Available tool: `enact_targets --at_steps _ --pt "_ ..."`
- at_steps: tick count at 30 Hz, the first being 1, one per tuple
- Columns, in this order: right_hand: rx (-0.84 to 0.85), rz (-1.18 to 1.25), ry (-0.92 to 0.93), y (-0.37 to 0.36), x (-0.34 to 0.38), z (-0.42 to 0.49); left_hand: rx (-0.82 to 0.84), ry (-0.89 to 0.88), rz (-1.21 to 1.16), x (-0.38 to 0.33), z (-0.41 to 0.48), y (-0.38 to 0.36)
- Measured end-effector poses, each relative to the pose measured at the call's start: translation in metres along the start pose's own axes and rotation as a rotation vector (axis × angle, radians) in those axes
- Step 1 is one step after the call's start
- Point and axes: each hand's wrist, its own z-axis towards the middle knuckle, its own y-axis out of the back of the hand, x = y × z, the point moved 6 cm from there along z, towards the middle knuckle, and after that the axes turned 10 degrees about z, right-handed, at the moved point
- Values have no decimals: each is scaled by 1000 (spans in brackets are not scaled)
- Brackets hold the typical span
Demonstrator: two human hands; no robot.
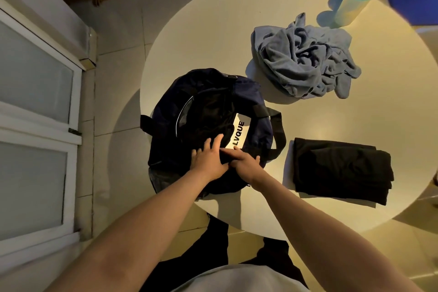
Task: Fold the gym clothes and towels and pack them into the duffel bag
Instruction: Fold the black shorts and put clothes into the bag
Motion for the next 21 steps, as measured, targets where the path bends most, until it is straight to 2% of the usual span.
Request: enact_targets --at_steps 2,4,6,9,12,16,21 --pt "-33 42 11 -5 11 4 -88 -22 3 2 0 8" --pt "-145 30 -13 -4 17 7 -208 -14 -47 8 -1 21" --pt "-193 -109 -51 -5 15 8 -295 18 -135 19 -2 32" --pt "-52 -406 -79 -23 7 9 -399 -3 -219 33 -4 37" --pt "5 -561 -138 -38 1 12 -448 -57 -180 36 -5 33" --pt "-8 -684 -184 -39 4 15 -387 -108 -39 33 -7 21" --pt "-213 -664 -115 -36 10 11 -143 -111 -12 34 -3 14"
